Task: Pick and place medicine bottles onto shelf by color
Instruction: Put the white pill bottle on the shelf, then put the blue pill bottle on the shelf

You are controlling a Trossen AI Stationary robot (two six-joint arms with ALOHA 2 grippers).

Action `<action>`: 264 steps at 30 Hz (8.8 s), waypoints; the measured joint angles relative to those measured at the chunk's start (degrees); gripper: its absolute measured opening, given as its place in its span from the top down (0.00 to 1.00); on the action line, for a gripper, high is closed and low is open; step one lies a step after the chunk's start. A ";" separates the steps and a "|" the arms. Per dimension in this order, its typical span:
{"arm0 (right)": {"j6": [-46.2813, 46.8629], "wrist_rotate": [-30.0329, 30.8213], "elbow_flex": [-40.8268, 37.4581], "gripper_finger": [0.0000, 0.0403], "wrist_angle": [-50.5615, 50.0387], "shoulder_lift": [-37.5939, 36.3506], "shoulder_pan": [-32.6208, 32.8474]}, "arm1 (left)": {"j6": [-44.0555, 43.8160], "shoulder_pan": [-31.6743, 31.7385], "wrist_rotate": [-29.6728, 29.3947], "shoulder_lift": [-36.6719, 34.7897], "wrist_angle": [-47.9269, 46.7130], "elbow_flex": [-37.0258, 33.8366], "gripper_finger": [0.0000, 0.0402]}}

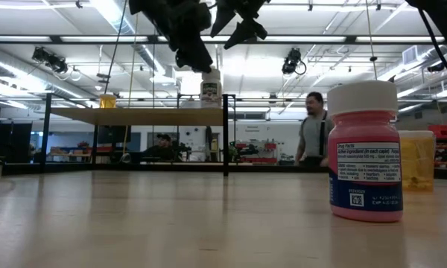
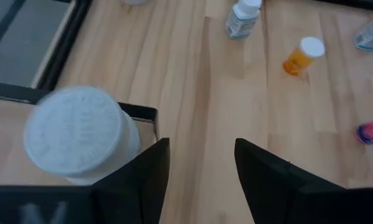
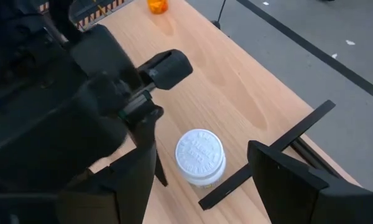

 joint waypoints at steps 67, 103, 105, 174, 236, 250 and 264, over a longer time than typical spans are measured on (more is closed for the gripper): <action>0.59 1.49 -0.07 0.35 -2.00 0.04 0.02 | -1.03 10.28 -2.85 8.42 11.00 0.04 0.57; -1.90 13.57 -0.07 0.35 -6.83 0.04 -0.15 | -1.03 9.42 7.24 4.99 10.50 -0.04 0.64; -2.13 13.57 -0.06 0.35 -6.87 0.04 -0.15 | -1.07 8.79 6.77 4.99 14.31 -0.04 0.65; -5.24 17.53 0.22 0.35 -9.82 -7.65 -0.94 | -2.35 9.21 -6.03 2.91 19.06 0.38 0.73; -5.70 18.03 0.20 0.35 -12.71 -13.20 -1.29 | 1.06 7.01 -32.89 8.46 24.43 0.57 0.41; -5.89 18.03 0.20 0.35 -12.69 -13.20 -1.27 | 1.47 8.60 -36.14 8.46 24.40 0.57 0.42; -6.14 18.01 0.20 0.35 -12.76 -13.18 -1.11 | -0.12 1.72 -36.09 4.40 22.01 0.55 0.43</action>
